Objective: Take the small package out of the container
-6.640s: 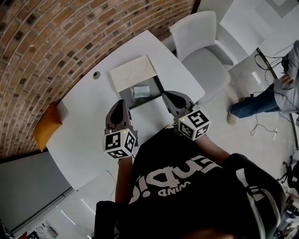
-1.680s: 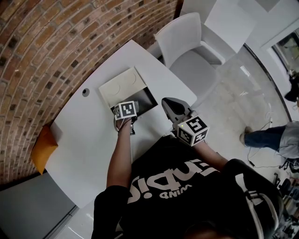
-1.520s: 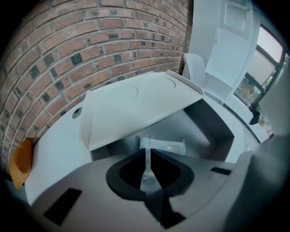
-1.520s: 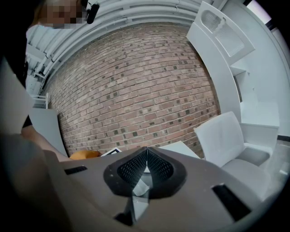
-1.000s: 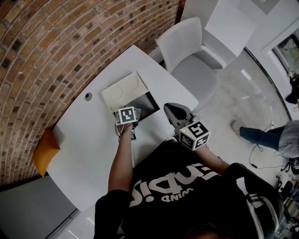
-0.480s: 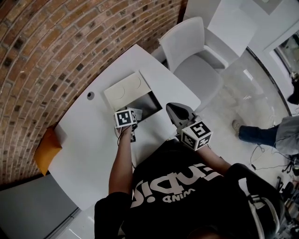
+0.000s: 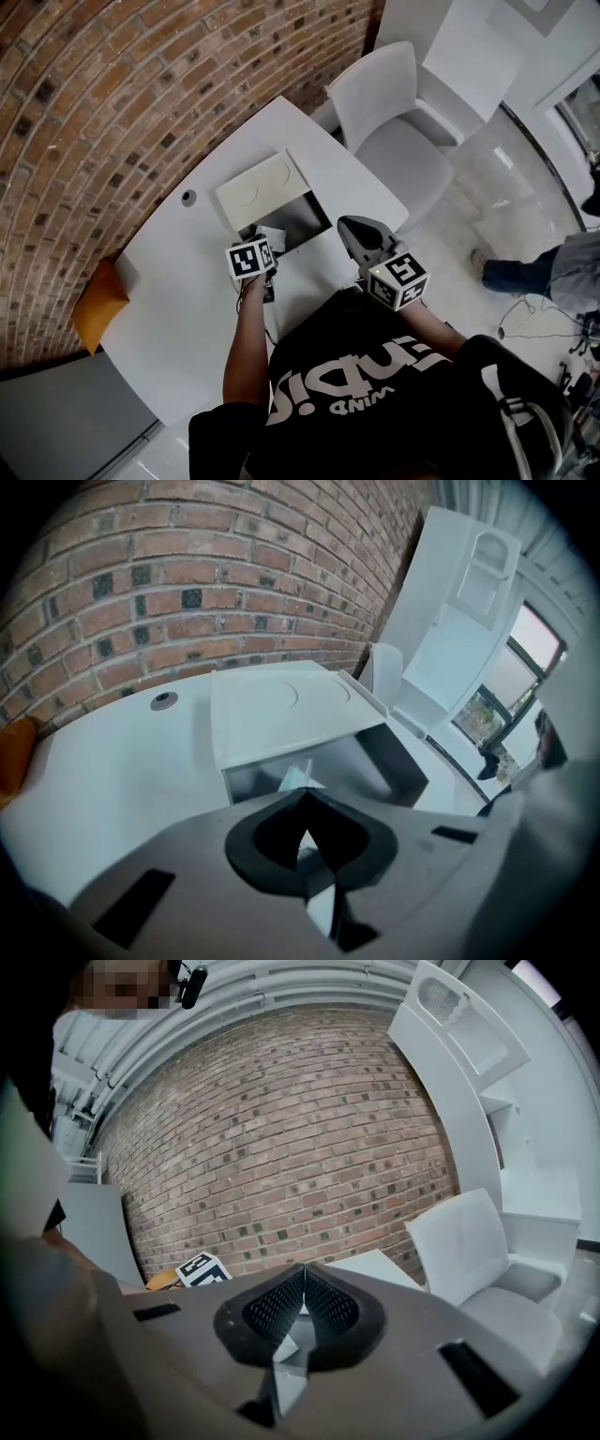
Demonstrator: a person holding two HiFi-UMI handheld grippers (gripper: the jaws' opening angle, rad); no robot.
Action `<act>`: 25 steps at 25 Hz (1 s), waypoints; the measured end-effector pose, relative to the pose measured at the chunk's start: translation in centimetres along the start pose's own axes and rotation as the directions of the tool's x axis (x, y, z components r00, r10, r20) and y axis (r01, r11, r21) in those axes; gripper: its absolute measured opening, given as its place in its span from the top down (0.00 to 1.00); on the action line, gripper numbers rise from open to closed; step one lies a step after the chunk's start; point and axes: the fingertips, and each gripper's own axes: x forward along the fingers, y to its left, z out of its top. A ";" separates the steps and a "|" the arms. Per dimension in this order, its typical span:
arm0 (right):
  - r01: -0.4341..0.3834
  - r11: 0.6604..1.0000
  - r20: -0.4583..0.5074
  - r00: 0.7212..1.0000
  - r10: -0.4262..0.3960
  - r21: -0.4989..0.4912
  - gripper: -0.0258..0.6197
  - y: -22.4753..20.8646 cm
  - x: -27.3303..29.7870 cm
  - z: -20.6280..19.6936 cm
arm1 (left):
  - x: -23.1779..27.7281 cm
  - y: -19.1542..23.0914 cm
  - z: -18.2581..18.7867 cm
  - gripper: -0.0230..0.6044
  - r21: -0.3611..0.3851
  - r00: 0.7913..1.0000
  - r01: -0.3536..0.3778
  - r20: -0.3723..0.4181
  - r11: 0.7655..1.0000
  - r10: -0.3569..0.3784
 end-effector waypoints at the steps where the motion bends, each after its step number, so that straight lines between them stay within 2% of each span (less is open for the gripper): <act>1: 0.000 1.000 0.000 1.000 0.000 0.001 0.96 0.0 0.0 0.0 | -0.4 -0.1 0.1 0.96 0.000 1.000 0.005 0.011 1.000 -0.005; 6: 0.004 1.000 -0.006 1.000 -0.004 0.018 0.96 0.0 -0.1 0.0 | -2.6 -1.0 1.4 0.96 0.003 0.996 0.032 0.082 0.999 -0.032; 11: -0.009 1.000 -0.001 1.000 0.009 0.011 0.96 0.2 -0.1 0.0 | -5.5 -2.2 3.4 0.96 0.022 0.984 0.055 0.171 0.998 -0.058; 18: -0.022 1.000 0.004 1.000 0.022 0.007 0.96 0.4 -0.1 0.2 | -9.4 -3.8 5.3 0.96 0.048 0.957 0.076 0.276 0.996 -0.086; 25: -0.040 0.999 0.019 0.999 0.039 0.030 0.96 0.9 -0.1 0.5 | -12.5 -4.4 5.3 0.96 0.078 0.923 0.069 0.373 0.995 -0.093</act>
